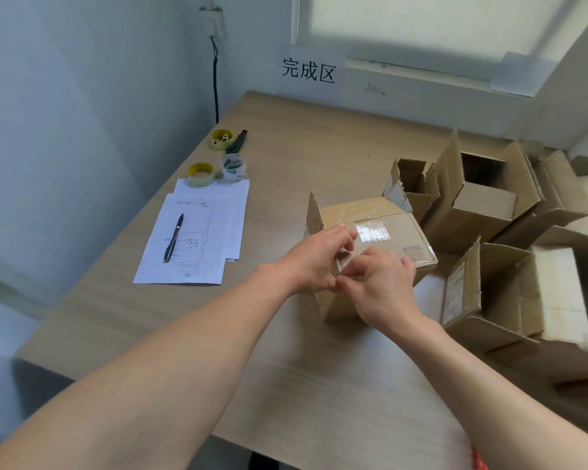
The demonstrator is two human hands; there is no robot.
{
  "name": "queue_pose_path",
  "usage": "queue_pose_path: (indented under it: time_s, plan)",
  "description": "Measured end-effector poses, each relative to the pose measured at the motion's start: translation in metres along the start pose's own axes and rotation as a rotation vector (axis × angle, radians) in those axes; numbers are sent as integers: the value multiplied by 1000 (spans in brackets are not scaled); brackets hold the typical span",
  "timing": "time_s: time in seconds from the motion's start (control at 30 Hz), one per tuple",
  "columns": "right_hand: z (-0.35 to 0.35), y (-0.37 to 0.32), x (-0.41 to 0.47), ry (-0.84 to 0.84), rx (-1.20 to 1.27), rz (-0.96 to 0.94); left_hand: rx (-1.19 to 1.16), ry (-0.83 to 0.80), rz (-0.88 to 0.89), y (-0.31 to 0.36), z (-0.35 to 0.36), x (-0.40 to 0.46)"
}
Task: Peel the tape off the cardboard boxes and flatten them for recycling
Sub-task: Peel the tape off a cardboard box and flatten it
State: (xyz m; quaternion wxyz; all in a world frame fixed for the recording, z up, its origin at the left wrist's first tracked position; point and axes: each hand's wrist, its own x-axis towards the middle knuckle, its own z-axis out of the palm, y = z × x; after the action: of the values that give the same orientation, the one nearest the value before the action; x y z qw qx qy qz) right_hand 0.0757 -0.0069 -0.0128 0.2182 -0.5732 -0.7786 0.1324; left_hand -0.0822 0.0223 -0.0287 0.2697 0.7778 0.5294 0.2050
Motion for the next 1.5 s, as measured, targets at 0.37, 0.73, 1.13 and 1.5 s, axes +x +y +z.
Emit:
queue_pose_path:
  time_s: [0.37,0.73,1.13,1.5]
  plan:
    - [-3,38,-9,76,203,-371,56,-28,60,1,-8,-5]
    - [-3,21,-32,-23,152,100,90,5,87,1,-3,4]
    - [13,12,-29,42,282,120,80,3,47,-3,-3,-1]
    - [-26,51,-11,-124,206,-32,136,-9,49,2,-5,-2]
